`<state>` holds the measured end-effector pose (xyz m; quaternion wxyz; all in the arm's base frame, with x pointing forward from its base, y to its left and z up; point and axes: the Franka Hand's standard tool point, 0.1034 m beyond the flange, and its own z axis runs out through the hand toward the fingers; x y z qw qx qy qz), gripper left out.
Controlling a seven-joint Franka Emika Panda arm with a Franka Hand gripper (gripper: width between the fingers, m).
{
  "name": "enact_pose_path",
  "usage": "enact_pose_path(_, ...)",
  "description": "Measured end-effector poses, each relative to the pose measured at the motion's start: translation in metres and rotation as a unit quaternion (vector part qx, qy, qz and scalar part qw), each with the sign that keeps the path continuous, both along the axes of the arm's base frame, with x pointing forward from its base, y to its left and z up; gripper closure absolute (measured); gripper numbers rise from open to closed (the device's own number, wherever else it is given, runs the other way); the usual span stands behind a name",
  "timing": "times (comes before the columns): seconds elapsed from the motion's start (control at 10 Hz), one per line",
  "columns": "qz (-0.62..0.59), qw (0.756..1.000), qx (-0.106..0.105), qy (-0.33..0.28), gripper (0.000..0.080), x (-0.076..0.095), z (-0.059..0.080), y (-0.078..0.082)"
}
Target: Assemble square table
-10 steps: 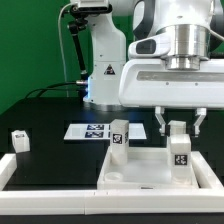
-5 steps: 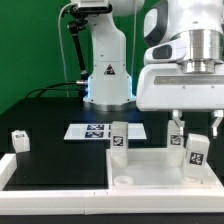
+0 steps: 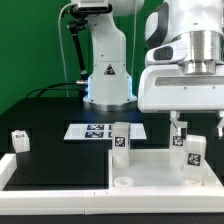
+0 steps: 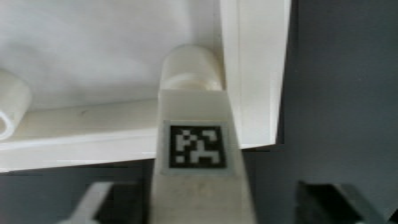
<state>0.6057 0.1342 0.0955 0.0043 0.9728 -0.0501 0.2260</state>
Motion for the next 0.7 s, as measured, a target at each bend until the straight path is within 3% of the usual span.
enact_pose_path(0.1, 0.001, 1.0, -0.001, 0.0, 0.0239, 0.0, -0.0001, 0.0)
enact_pose_path(0.2, 0.002, 1.0, -0.001, 0.0, 0.0169, 0.0, -0.0001, 0.0)
enact_pose_path(0.3, 0.003, 1.0, -0.001, 0.0, 0.0154, -0.0001, -0.0002, 0.0)
enact_pose_path(0.7, 0.006, 1.0, -0.003, 0.001, 0.0151, -0.0002, -0.0006, 0.0)
